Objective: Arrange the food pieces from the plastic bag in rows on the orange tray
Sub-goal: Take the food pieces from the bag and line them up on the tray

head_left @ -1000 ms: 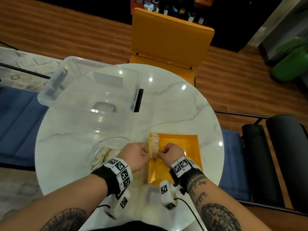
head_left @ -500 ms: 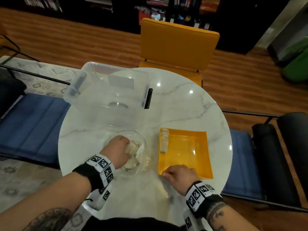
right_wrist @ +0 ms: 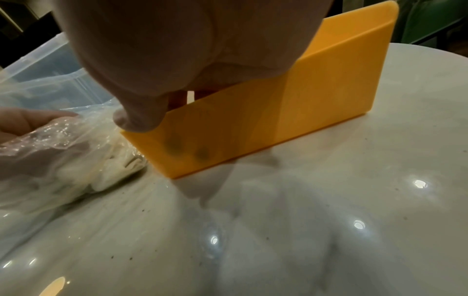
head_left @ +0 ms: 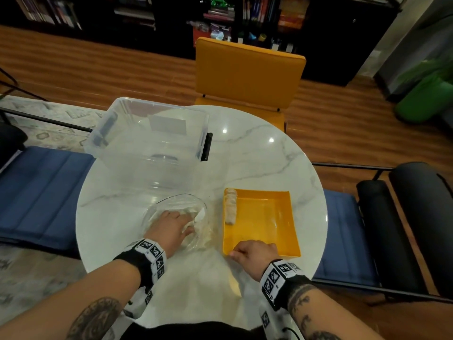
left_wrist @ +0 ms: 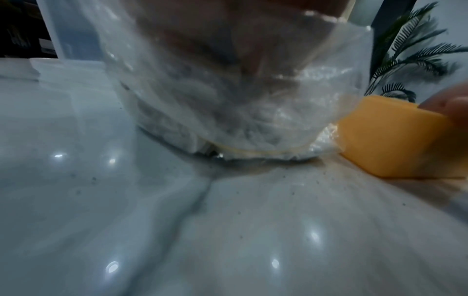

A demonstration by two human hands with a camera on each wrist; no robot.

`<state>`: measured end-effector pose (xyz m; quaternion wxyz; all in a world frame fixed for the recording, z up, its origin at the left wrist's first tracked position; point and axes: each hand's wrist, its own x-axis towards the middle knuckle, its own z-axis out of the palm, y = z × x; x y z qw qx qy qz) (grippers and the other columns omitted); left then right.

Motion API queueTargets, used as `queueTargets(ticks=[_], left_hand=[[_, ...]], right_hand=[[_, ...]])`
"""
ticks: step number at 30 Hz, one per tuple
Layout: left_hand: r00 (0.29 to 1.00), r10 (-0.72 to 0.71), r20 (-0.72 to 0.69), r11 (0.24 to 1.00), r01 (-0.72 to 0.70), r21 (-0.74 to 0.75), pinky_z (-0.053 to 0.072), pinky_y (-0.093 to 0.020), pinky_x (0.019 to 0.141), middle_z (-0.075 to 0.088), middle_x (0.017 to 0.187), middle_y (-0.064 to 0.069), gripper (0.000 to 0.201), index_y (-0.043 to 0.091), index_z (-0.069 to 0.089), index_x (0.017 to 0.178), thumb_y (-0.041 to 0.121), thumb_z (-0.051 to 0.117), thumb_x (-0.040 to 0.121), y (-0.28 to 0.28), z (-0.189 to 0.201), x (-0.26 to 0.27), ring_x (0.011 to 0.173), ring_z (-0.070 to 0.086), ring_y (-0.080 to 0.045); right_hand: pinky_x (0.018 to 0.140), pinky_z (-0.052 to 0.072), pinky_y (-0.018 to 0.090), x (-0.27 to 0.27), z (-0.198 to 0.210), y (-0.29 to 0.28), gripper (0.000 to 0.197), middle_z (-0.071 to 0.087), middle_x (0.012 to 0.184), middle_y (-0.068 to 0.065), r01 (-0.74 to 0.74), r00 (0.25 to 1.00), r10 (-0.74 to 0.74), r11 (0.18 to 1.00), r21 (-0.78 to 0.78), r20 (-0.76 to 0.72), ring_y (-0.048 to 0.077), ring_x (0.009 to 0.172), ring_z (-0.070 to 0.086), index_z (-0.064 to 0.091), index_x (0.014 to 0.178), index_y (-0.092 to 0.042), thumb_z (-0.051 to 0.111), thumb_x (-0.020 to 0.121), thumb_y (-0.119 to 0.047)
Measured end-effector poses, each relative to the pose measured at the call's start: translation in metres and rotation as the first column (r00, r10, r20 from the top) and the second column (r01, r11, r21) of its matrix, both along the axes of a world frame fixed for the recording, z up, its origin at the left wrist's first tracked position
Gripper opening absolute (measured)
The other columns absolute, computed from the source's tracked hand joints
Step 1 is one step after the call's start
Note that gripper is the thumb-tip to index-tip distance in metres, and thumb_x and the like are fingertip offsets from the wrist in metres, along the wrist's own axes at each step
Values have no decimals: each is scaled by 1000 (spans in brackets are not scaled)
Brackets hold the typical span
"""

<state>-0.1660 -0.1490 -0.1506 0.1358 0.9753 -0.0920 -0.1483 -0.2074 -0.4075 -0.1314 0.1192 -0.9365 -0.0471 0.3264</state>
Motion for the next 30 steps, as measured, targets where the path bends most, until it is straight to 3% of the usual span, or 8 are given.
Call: queueTargets(ticks=[5,7,11,17,21,25,28,30], left_hand=[[996,85,-1,982,-84,-172,40,-26,93,49,103,8,27,19,63,116,35,50,100,11,16,2,105,55,-17],[985,171,-38,951,-175,-255,43,-28,88,56,101,7,19,20,63,106,34,52,99,14,26,2,95,56,-15],[907,385,-168,788,-418,-452,52,-35,74,67,75,-1,16,24,60,84,32,55,96,16,42,5,71,64,-21],[803,478,-356,470,-576,-669,50,-35,59,65,75,-14,18,18,66,96,34,57,96,12,60,16,61,59,-25],[795,464,-391,397,-581,-710,48,-33,57,66,78,-14,14,23,66,96,34,57,97,3,70,19,62,58,-26],[780,393,-486,277,-605,-747,41,-27,49,57,75,-9,15,17,65,98,30,57,98,-10,76,21,58,49,-19],[755,363,-546,178,-631,-755,39,-26,47,54,73,-8,18,14,64,95,30,56,99,-20,82,25,56,47,-18],[739,338,-583,103,-645,-758,37,-28,50,52,72,-9,20,13,62,92,29,55,100,-29,87,29,58,47,-19]], right_hand=[[96,31,43,-1,-2,-1,41,67,112,-10,2,1000,-2,1000,-1,3,22,110,57,64,108,-39,36,95,-65],[97,31,43,-1,-2,-1,41,67,111,-10,3,1000,-3,1000,0,1,22,109,57,64,109,-39,36,95,-65],[98,30,43,-1,2,0,41,67,112,-10,-4,1000,4,1000,0,15,21,109,57,65,110,-38,36,96,-63],[99,30,43,-2,7,1,42,67,110,-10,2,1000,-2,1000,21,12,20,109,57,66,109,-37,37,95,-63],[99,30,42,-2,9,2,41,67,112,-9,7,1000,-7,1000,25,13,20,110,57,66,109,-35,39,95,-62],[101,30,41,2,23,4,42,65,120,-11,11,998,-15,998,55,69,18,115,56,63,115,-35,39,95,-63],[106,35,37,13,40,11,47,59,131,-13,50,984,-87,972,230,157,12,122,53,55,130,-33,45,94,-61],[102,43,31,22,53,22,56,59,129,-10,112,970,-198,878,465,140,9,118,55,51,135,-28,60,89,-58]])
